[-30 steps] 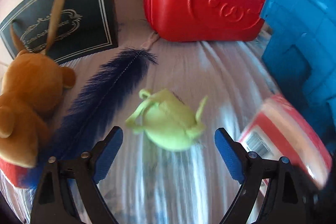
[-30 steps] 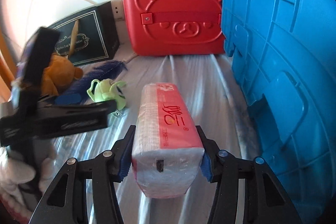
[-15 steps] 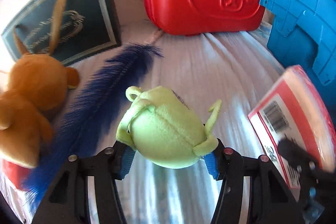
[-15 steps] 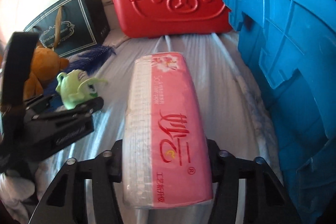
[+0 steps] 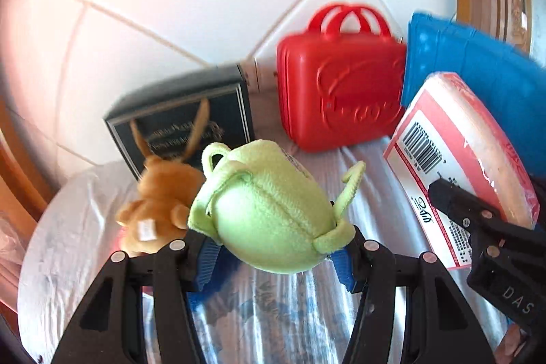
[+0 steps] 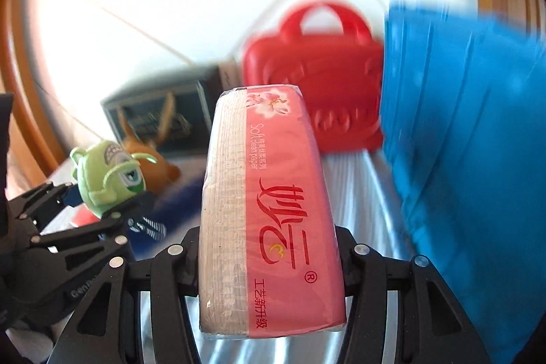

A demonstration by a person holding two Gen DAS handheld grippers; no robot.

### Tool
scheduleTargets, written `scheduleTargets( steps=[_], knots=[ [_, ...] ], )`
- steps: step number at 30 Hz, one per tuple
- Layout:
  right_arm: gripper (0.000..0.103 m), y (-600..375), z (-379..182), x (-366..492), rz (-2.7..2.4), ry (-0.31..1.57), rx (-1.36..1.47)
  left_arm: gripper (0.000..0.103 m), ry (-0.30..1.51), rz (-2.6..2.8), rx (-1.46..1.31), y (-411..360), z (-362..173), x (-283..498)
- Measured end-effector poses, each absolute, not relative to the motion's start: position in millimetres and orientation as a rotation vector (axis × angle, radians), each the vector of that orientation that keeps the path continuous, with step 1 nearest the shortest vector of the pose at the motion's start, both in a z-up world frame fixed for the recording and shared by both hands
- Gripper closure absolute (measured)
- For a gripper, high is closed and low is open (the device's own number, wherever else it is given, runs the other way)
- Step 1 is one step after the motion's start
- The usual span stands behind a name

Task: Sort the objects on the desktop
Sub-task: 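Lift and carry the alien plush and tissue pack over the blue crate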

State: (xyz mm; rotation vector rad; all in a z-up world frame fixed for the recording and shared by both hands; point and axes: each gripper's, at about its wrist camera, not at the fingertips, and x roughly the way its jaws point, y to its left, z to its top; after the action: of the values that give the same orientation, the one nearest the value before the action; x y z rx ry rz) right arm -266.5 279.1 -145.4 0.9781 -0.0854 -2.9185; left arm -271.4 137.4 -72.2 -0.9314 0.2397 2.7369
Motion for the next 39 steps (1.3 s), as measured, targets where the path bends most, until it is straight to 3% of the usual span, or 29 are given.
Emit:
scheduleTargets(
  steps=[10,21,28,39],
  knots=[
    [0.051,258.5,-28.6,-144.2,-3.023,-0.006,0.667,0.048,0.177,2.763,-0.701,122.0,24.9,-161.7],
    [0.050,328.0,57.1,-46.3,-3.198,0.047,0.517,0.048,0.200,2.651,-0.535,199.2,87.1,-99.2],
    [0.050,412.3,85.2,-20.2,-3.298,0.099,0.498,0.048,0.220,2.573,-0.475,294.2,115.3,-75.4],
    [0.050,526.2,75.0,-52.3,-3.340,0.174,0.638,0.048,0.271,2.488,-0.672,411.5,129.4,-95.1]
  ],
)
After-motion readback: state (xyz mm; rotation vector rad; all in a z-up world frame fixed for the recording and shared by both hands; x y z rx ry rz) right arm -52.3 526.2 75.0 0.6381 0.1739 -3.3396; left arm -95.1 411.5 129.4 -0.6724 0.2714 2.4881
